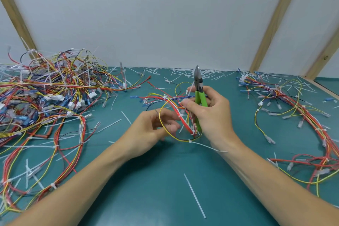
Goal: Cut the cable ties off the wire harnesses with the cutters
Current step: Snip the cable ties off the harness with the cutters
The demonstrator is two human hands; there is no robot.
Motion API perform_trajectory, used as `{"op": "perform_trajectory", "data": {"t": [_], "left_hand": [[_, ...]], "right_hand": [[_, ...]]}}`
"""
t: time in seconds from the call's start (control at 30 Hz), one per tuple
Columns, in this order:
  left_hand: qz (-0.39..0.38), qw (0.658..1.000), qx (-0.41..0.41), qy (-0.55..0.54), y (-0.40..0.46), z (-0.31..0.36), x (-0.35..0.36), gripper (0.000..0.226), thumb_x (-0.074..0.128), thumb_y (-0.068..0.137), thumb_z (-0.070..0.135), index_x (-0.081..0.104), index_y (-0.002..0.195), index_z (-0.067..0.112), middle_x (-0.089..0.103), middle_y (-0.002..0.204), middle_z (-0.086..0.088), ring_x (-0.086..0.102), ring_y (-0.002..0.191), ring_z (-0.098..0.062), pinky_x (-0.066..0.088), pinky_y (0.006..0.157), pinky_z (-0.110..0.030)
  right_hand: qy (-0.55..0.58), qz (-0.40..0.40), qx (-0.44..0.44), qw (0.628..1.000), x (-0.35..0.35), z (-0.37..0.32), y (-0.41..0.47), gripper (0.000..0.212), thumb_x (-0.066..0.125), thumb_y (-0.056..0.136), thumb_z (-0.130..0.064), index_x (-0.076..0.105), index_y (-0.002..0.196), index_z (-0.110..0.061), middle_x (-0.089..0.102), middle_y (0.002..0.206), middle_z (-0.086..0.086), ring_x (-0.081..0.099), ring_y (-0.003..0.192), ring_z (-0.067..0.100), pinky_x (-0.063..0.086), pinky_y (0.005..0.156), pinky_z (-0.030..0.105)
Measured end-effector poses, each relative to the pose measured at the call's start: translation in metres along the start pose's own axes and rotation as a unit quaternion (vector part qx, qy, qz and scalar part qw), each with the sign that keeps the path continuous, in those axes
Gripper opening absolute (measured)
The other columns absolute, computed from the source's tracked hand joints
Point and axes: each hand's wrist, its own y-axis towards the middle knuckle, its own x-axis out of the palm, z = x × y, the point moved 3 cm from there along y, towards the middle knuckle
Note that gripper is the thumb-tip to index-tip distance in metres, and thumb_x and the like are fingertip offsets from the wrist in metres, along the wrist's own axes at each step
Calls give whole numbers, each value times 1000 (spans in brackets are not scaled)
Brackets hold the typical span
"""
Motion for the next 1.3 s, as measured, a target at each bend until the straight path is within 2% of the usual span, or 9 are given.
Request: {"op": "perform_trajectory", "data": {"t": [0.1, 0.23, 0.37, 0.5, 0.7, 0.9, 1.07, 1.13, 1.3], "left_hand": [[43, 998, 44, 34, -1, 7, 7, 21, 78, 82, 23, 72, 102, 22, 75, 87, -1, 68, 77, -14, 55, 76, -31], [117, 989, 86, -7, -3, 18, 3, 16, 77, 80, 30, 71, 83, 15, 73, 71, 8, 64, 61, -3, 49, 62, -14], [179, 979, 92, 30, -6, 20, -3, 23, 83, 71, 34, 72, 76, 16, 71, 72, -7, 62, 66, -16, 52, 69, -32], [224, 966, 112, 63, -8, 19, -6, 16, 81, 80, 33, 69, 75, 25, 72, 74, 8, 65, 69, -10, 51, 67, -22], [273, 953, 106, 77, -8, 18, -15, 11, 79, 85, 23, 69, 80, 24, 70, 78, 3, 65, 76, -17, 53, 72, -38], [222, 971, 69, 62, -6, 12, -19, 9, 84, 80, 28, 75, 82, 27, 73, 82, 1, 60, 67, -18, 45, 56, -35], [160, 985, 47, -34, -2, 14, -14, 10, 84, 72, 31, 76, 75, 27, 76, 84, -5, 65, 74, -13, 52, 69, -23], [188, 979, 28, -74, -1, 13, -16, 7, 82, 70, 29, 78, 73, 24, 77, 82, -7, 65, 72, -12, 54, 69, -19], [281, 957, 6, -66, 0, 9, -25, 11, 78, 84, 24, 76, 76, 16, 62, 53, 11, 45, 46, -3, 36, 49, -9]], "right_hand": [[11, 6, 13, 1000, 6, 3, -6, 27, 81, 83, -4, 71, 98, -23, 71, 68, -4, 67, 58, 14, 55, 58, 27], [8, -19, 14, 1000, 16, 6, -13, 18, 81, 84, -7, 72, 93, -19, 72, 69, -1, 72, 65, 24, 58, 60, 33], [8, -58, 23, 998, 19, 3, -15, 12, 78, 89, -8, 71, 84, -17, 70, 65, -4, 62, 53, 15, 54, 53, 34], [32, -85, 58, 994, 18, 0, -15, 9, 72, 95, -13, 73, 87, -17, 76, 80, 11, 58, 52, 17, 54, 55, 42], [5, -68, 57, 996, 13, 1, -10, 7, 69, 97, -14, 73, 91, -17, 78, 79, 4, 59, 52, 14, 53, 48, 31], [-8, 24, 29, 999, -4, 3, 3, 11, 68, 97, -14, 70, 88, -20, 76, 74, 0, 58, 52, 12, 50, 49, 30], [14, 76, 65, 995, -23, 8, 16, 9, 68, 96, -12, 67, 103, -18, 74, 72, -1, 57, 53, 13, 51, 48, 29], [4, 81, 47, 996, -27, 6, 18, 13, 71, 96, -18, 64, 106, -16, 72, 69, -1, 57, 53, 15, 50, 48, 31], [-120, 32, -107, 986, -19, -16, 7, 25, 67, 90, -52, 61, 89, -28, 71, 72, -3, 64, 58, 15, 52, 55, 36]]}}
